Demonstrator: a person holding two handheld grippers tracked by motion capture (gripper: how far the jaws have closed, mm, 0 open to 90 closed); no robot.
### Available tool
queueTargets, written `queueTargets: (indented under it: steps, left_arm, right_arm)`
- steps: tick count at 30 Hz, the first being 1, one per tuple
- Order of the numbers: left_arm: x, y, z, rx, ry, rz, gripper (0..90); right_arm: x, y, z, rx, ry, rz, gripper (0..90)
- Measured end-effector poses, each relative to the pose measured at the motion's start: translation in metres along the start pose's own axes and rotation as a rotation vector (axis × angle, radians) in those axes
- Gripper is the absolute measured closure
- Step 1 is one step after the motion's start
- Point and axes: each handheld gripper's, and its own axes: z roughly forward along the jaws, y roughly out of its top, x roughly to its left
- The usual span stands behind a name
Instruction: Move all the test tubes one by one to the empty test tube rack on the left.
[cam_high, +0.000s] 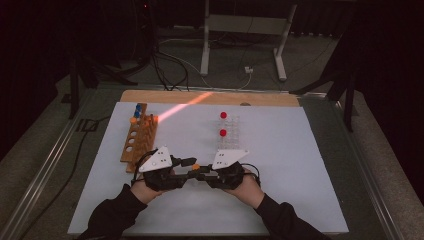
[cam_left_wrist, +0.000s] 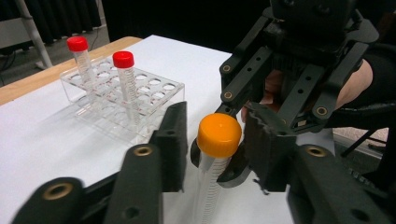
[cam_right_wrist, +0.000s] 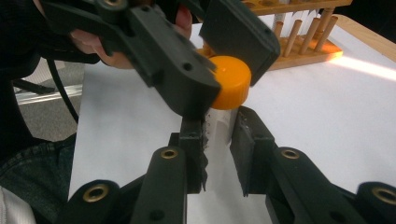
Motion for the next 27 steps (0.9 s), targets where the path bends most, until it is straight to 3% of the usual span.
queueTargets:
  steps: [5, 13, 21, 27]
  left_arm:
    - [-0.001, 0.001, 0.002, 0.004, 0.003, 0.012, 69.9]
    - [0.0, 0.004, 0.001, -0.005, 0.02, 0.024, 71.4]
    - [0.011, 0.014, -0.013, -0.016, 0.073, 0.019, 71.5]
    - [0.024, 0.016, -0.031, -0.045, 0.128, -0.003, 71.5]
  right_arm:
    - [0.0, 0.0, -0.001, -0.001, -0.004, 0.004, 74.8]
    - [-0.003, 0.001, -0.003, -0.019, -0.003, 0.021, 72.4]
    - [-0.005, 0.004, -0.013, -0.084, -0.042, 0.034, 47.7]
    - [-0.008, 0.006, -0.016, -0.124, -0.036, 0.073, 26.0]
